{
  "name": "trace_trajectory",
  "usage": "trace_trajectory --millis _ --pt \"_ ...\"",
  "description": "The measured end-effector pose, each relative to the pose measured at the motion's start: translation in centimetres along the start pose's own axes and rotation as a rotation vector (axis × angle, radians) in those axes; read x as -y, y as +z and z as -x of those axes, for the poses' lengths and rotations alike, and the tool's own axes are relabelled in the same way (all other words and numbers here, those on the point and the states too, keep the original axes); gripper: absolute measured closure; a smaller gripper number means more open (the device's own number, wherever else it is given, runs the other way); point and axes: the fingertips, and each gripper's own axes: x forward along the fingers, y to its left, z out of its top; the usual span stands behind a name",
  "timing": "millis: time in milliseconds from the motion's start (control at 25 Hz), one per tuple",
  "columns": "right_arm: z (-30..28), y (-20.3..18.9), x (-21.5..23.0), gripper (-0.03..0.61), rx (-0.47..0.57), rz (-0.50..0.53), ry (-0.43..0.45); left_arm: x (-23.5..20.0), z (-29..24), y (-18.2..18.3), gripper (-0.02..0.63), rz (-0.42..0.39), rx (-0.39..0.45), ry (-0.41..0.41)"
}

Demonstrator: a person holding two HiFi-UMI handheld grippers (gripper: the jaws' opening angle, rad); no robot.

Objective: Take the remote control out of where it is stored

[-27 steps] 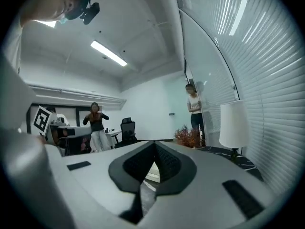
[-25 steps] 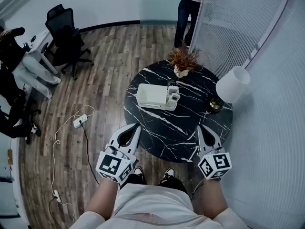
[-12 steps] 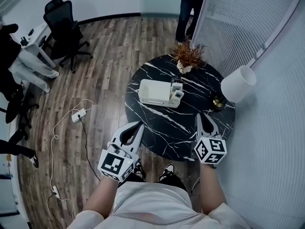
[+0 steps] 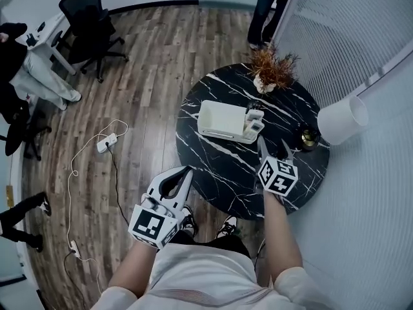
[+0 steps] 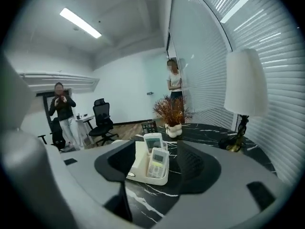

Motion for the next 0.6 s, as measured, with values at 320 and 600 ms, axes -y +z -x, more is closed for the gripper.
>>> trace_trajectory --millis 320,600 --pt "-7.3 -4.1 0.4 0.316 -0.101 -0.049 -0.067 -2.9 -1.0 -1.6 0.604 0.035 -0.052 0.015" --pt "-10.9 -6.5 1.2 0.307 -0.139 -0.118 -0.124 -4.5 -1.6 -3.4 0.604 0.063 -0.097 0.034"
